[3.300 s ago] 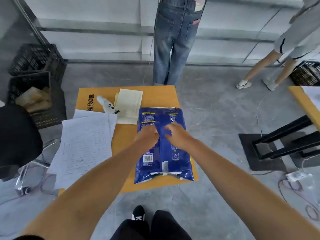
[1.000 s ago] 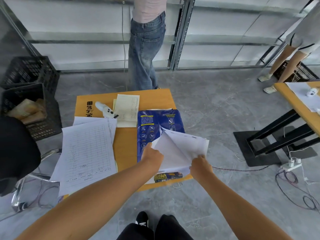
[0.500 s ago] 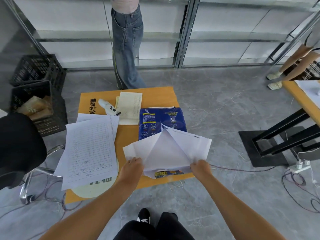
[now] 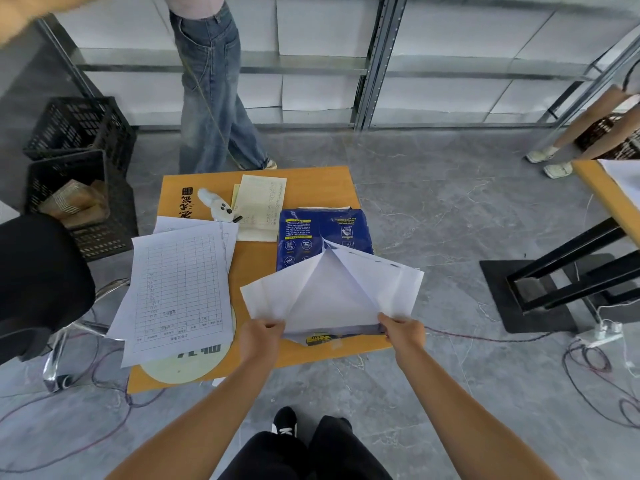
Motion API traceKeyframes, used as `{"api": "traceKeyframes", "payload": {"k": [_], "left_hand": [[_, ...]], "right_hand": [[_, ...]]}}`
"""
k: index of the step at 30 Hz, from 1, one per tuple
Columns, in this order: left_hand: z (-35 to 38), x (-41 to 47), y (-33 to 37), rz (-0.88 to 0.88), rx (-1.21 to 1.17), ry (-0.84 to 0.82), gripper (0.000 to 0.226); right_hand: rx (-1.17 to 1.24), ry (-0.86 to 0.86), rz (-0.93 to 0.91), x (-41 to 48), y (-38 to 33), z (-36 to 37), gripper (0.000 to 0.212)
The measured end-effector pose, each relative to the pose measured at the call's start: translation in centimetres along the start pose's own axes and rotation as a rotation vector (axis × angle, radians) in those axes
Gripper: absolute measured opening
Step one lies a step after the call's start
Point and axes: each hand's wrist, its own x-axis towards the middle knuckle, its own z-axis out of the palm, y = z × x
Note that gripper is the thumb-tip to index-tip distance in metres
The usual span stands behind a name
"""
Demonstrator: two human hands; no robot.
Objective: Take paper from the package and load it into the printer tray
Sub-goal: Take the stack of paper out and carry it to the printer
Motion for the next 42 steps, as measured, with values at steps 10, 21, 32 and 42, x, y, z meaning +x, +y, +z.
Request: {"api": "traceKeyframes", "payload": {"k": [10,21,32,42], "left_hand": [[-0.2,-1.0,2.2,-0.116,-0.003,0.048,0.039],[-0.6,-0.8,1.2,-0.093,0.089,-0.038,0.024],[0.2,-1.1,-1.5,-0.082,0.015,0.013,0.03],[-0.1,-0.7,-1.6,-0.038,-0.103,-0.044,0.026]], "right_hand": [[-0.005,-0.018,-0.087,0.1,0.2,0.0,0.02],[-0.016,-0.228,-0.084,0.2,-0.3,-1.9,0.014],[-0.276,-0.348,-0.126,-0.6,0.5,-1.7,0.011],[-0.228,-0.281,-0.133,-1.3,0.0,0.7,0.024]]}}
